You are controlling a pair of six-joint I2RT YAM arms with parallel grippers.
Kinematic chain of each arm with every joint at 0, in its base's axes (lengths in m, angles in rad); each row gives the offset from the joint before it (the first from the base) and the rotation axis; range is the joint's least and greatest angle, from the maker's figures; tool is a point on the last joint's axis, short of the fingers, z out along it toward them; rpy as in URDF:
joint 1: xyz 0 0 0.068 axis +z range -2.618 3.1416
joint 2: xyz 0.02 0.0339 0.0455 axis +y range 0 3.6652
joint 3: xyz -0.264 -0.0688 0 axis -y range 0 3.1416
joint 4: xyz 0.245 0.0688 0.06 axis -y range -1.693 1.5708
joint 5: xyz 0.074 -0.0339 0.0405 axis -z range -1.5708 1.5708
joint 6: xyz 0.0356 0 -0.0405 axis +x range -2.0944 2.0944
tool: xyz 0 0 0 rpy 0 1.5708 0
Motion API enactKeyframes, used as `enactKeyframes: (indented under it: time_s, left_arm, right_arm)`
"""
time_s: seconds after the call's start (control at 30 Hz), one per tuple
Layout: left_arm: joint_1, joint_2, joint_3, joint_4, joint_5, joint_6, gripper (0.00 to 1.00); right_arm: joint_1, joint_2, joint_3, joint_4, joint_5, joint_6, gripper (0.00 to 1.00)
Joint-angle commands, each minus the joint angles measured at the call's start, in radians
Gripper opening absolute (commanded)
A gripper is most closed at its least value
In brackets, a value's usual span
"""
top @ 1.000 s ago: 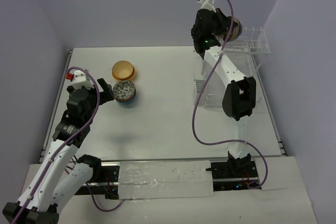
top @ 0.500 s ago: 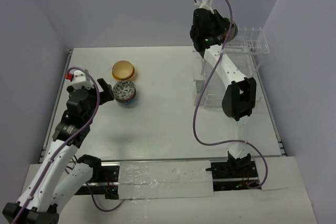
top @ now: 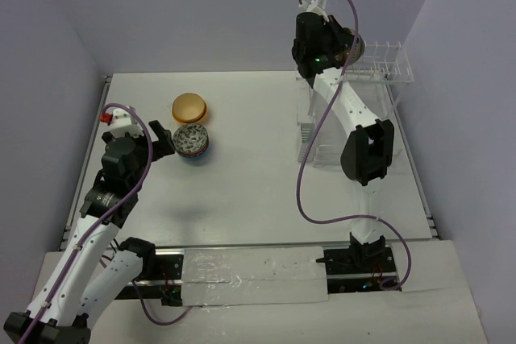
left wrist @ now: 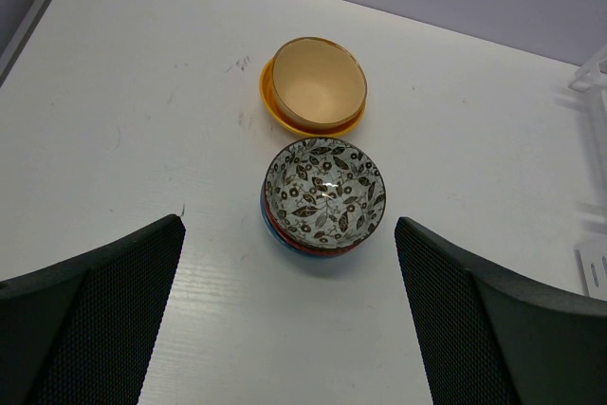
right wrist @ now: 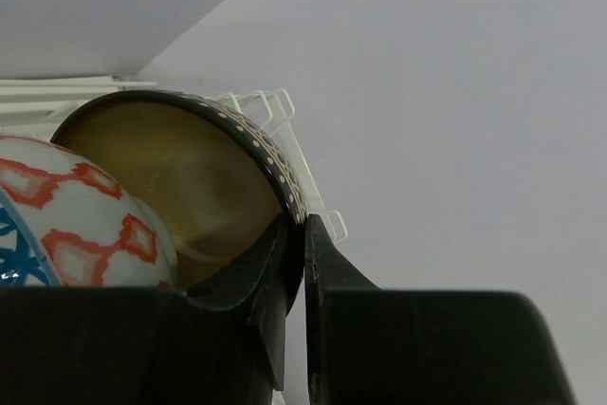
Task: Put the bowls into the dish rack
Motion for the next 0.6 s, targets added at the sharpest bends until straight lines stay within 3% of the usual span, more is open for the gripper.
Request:
enactKeyframes:
  time_s: [0.0, 0.57]
  left_arm:
    - [-0.004, -0.009, -0.015, 0.043, 0.022, 0.014, 0.99]
    - [-0.004, -0.009, -0.015, 0.045, 0.025, 0.014, 0.99]
  right_arm:
    - [0.026, -0.026, 0.047, -0.042, -0.050, 0.084, 0.14]
    - [0.040, -0.037, 0.068, -0.145, -0.104, 0.149, 0.20]
